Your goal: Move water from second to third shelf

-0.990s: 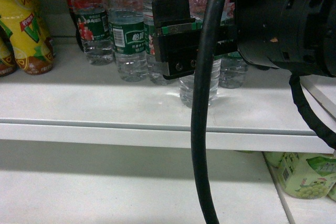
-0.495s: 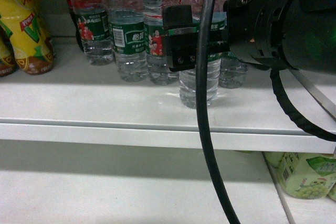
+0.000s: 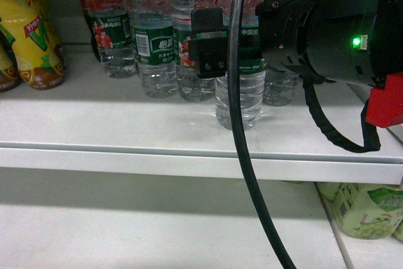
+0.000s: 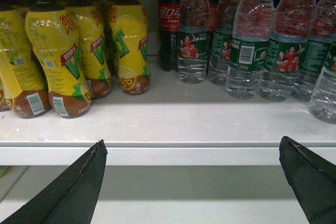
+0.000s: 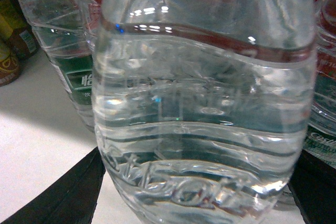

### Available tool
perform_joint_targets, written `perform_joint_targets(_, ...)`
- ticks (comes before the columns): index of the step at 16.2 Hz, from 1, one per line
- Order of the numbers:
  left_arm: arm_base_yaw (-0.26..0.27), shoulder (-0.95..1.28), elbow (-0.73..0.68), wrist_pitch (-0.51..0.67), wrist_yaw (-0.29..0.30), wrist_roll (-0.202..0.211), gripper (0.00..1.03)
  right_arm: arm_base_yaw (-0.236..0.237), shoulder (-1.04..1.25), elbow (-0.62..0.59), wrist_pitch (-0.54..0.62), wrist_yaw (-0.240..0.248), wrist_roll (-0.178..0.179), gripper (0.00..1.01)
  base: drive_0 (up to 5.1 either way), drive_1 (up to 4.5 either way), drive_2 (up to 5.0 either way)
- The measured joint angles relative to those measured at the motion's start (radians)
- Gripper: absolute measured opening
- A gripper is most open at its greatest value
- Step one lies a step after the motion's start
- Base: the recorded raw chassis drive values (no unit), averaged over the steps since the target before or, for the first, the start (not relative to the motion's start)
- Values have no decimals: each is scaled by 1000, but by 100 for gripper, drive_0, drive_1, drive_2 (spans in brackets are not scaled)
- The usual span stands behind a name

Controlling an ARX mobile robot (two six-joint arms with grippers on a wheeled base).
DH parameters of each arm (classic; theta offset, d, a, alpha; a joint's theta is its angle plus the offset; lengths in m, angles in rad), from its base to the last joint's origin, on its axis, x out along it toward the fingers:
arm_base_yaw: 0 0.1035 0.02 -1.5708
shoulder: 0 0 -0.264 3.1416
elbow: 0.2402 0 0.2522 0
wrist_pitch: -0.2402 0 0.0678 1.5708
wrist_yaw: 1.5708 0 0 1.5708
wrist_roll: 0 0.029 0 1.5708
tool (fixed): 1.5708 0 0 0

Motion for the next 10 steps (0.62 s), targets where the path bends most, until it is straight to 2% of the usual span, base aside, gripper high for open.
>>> perform_joint_targets(8, 0, 0, 0, 0, 0, 0, 98, 9, 51, 47, -6, 66, 19, 97, 0, 0, 0)
perform_joint_targets(9, 0, 0, 0, 0, 0, 0, 98, 14, 51, 47, -8, 72, 23, 89, 0, 0, 0)
perform_joint_targets(10, 0, 0, 0, 0, 0, 0, 98, 17, 51, 47, -8, 75, 23, 76, 0, 0, 0)
